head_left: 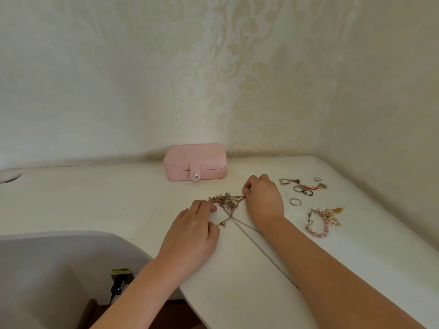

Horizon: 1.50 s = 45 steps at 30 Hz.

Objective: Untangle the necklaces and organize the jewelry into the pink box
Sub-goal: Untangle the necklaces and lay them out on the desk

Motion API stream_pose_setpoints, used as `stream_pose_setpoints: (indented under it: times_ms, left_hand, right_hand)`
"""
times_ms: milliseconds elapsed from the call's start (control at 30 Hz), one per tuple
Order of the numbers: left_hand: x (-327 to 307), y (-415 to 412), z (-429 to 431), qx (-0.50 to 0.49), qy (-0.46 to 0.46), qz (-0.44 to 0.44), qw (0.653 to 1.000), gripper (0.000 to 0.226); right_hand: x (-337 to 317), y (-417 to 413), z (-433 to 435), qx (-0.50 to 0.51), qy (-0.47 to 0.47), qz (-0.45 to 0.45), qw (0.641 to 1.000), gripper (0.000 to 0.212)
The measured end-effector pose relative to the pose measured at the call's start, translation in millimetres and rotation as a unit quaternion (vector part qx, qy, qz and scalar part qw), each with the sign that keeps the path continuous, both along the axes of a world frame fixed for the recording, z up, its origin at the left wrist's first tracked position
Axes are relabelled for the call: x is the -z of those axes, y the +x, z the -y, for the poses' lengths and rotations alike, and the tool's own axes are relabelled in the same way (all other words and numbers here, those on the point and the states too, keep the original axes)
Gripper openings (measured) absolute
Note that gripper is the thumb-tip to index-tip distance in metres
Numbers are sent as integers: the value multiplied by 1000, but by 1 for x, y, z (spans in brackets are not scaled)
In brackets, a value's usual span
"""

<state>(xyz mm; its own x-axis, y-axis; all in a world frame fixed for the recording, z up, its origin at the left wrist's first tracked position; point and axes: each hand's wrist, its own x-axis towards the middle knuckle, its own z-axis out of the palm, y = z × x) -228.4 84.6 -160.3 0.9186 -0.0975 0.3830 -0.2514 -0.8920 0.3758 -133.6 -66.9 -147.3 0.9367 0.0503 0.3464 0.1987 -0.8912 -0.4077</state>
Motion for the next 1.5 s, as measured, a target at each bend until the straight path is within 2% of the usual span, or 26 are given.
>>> stream_pose_setpoints:
  times_ms: [133, 267, 400, 467, 533, 600, 833, 1067, 1167, 1267, 1367, 1500]
  left_hand:
    - [2, -3, -3, -2, 8, 4, 1000, 37]
    - [1, -5, -3, -26, 1, 5, 1000, 34]
    - [-3, -7, 0, -42, -4, 0, 999, 29]
    - [-2, -6, 0, -46, 6, -8, 999, 30]
    - [-1, -4, -1, -52, 10, -30, 998, 30]
    - [0, -3, -3, -49, 15, -52, 997, 29]
    - [-6, 0, -13, -34, 33, -36, 998, 20]
    - [-15, 22, -23, -90, 27, -30, 995, 27]
    - [-14, 22, -5, -11, 1, 11, 1000, 29]
    - [-12, 23, 8, 75, 9, -5, 997, 34]
    - [-12, 23, 8, 106, 32, -23, 994, 42]
    - [-14, 23, -9, 97, 52, -40, 993, 43]
  right_hand:
    - [0, 1, 5, 37, 4, -2, 999, 28]
    - [-1, 0, 9, 24, 44, -9, 999, 38]
    - [-10, -10, 6, -80, 190, 47, 977, 32]
    - [-15, -18, 4, -168, 233, 3, 958, 31]
    - [-16, -23, 2, -224, 216, -65, 948, 33]
    - [-16, -23, 2, -234, 202, -96, 946, 37]
    - [-10, -17, 0, -212, 189, -67, 956, 40]
    - [-1, -13, -5, -215, 67, -52, 973, 41]
    - [-1, -12, -4, -243, 60, -60, 966, 49]
    - [0, -9, -3, -259, 17, -59, 964, 44]
    - [-1, -4, -2, -212, -51, -90, 972, 49]
    - [0, 2, 8, -113, -60, -88, 988, 48]
